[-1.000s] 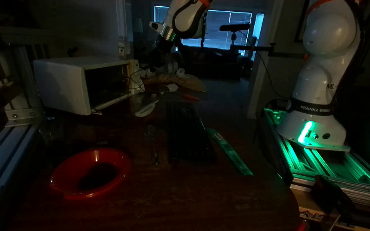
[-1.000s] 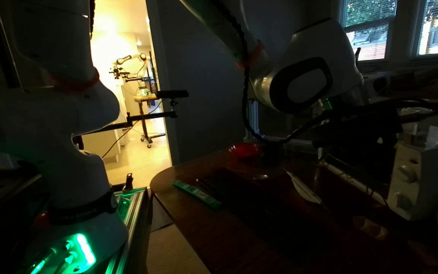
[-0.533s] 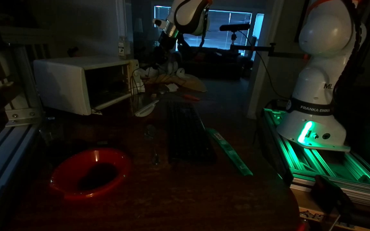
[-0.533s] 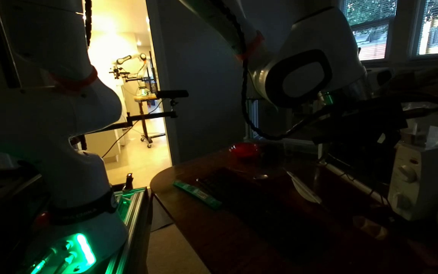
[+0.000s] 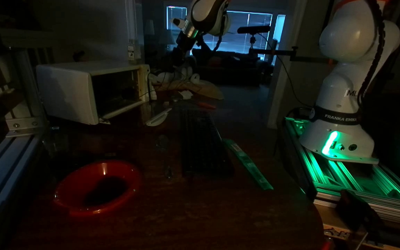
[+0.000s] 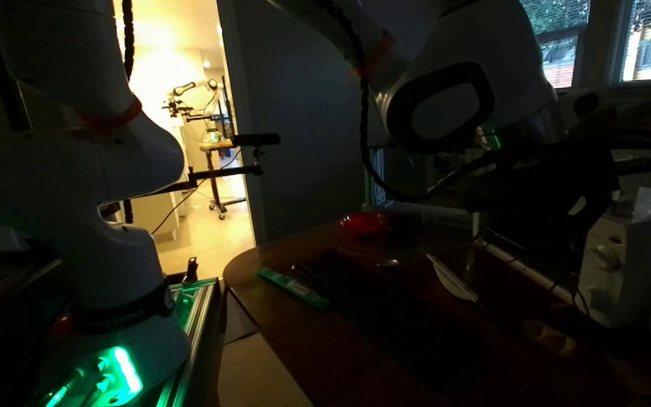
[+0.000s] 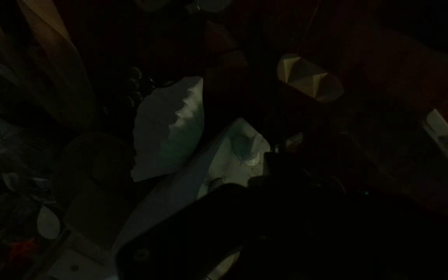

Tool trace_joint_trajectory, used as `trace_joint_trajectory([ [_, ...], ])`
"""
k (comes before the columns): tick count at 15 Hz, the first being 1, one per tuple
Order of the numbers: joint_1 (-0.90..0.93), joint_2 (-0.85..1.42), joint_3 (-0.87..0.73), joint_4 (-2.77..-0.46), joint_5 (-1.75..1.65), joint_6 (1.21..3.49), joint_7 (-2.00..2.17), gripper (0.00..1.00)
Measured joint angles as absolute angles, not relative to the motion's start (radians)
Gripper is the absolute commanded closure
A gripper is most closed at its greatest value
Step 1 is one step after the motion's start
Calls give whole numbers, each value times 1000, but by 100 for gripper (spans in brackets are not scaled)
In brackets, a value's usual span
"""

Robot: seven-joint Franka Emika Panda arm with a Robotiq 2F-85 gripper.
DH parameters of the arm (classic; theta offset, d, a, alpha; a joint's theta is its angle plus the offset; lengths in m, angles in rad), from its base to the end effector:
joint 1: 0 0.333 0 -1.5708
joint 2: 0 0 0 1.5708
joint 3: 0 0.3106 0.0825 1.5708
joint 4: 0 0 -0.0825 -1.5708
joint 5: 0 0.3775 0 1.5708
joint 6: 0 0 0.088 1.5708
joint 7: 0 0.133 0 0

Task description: Move the mouse cable to the left and place the mouse on the right

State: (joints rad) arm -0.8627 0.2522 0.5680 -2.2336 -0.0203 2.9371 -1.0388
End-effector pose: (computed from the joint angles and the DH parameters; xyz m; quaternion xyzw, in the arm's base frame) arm 0.5651 -0.1754 0.3060 0.9071 0.3387 0.2274 0.1037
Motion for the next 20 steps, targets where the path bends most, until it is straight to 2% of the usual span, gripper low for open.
trace_joint_trajectory([
  [12, -1013, 203, 651, -2238, 72, 2918, -1101, 99],
  [20, -1035, 184, 657, -2252, 72, 2854, -1107, 99],
])
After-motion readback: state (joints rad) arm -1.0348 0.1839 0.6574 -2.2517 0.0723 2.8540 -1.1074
